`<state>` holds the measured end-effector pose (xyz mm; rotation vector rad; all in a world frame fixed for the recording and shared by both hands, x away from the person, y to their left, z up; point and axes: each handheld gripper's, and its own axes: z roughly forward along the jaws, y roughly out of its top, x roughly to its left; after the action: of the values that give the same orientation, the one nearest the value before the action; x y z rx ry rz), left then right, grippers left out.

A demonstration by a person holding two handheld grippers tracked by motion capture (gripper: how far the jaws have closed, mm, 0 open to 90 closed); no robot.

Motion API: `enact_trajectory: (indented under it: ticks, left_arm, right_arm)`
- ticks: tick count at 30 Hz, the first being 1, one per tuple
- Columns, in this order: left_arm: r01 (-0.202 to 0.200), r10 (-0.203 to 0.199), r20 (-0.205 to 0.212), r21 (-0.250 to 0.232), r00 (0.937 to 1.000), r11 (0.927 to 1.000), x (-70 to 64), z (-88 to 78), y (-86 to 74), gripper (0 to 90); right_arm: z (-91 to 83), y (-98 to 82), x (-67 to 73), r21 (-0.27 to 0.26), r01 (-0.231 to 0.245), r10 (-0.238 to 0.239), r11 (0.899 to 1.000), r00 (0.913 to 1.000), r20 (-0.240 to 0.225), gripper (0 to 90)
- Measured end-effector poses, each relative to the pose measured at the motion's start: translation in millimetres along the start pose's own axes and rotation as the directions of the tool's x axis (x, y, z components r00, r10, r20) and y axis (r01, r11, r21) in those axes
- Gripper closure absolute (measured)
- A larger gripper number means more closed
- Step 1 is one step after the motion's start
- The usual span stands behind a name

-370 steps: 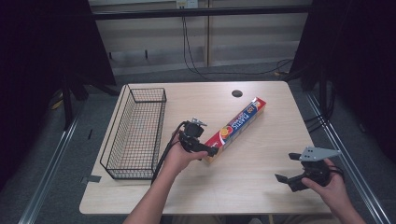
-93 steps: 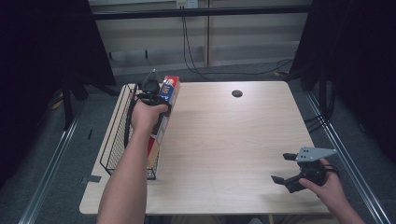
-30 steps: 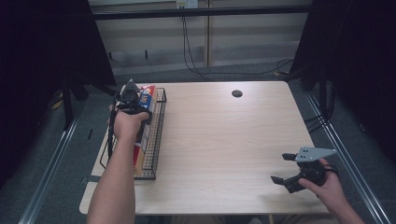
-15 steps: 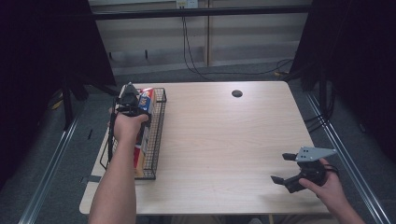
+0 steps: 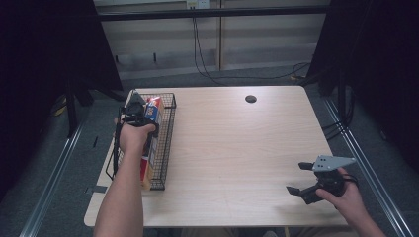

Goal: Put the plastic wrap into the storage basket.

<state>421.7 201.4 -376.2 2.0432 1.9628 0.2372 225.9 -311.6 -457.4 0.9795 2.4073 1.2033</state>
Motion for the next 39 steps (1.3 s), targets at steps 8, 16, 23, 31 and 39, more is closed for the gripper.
enact_trajectory:
  ticks: [8, 16, 23, 31, 39]
  left_arm:
    - [0.005, -0.005, 0.0, 0.012, 1.0, 0.9999, 2.9, 6.9, -1.2, 42.6]
    - [-0.009, 0.01, -0.012, 0.025, 0.9999, 0.9997, 3.3, 14.4, 0.8, 42.5]
    - [0.004, -0.004, -0.008, 0.03, 1.0, 0.9995, 1.8, 21.1, 1.8, 42.5]
    - [0.014, -0.014, -0.013, 0.034, 0.9998, 0.9993, 2.3, 27.4, 2.0, 42.2]
    - [0.019, -0.018, -0.024, 0.046, 0.9996, 0.9988, 5.2, 30.5, 0.6, 41.9]
  right_arm:
    - [-0.2, 0.1, 0.9, 0.005, -0.003, 0.003, 1.0, 1.0, -0.002, 3.8]
    - [0.7, 0.0, 0.7, 0.002, 0.002, -0.002, 1.0, 1.0, -0.009, 3.8]
    - [0.5, 0.0, 1.2, 0.003, 0.0, 0.0, 1.0, 1.0, -0.009, 3.8]
    - [0.4, -0.1, 1.4, 0.003, -0.002, 0.002, 1.0, 0.9999, -0.011, 3.8]
    - [1.0, -0.1, 1.7, 0.006, 0.003, -0.003, 1.0, 0.9999, -0.011, 3.8]
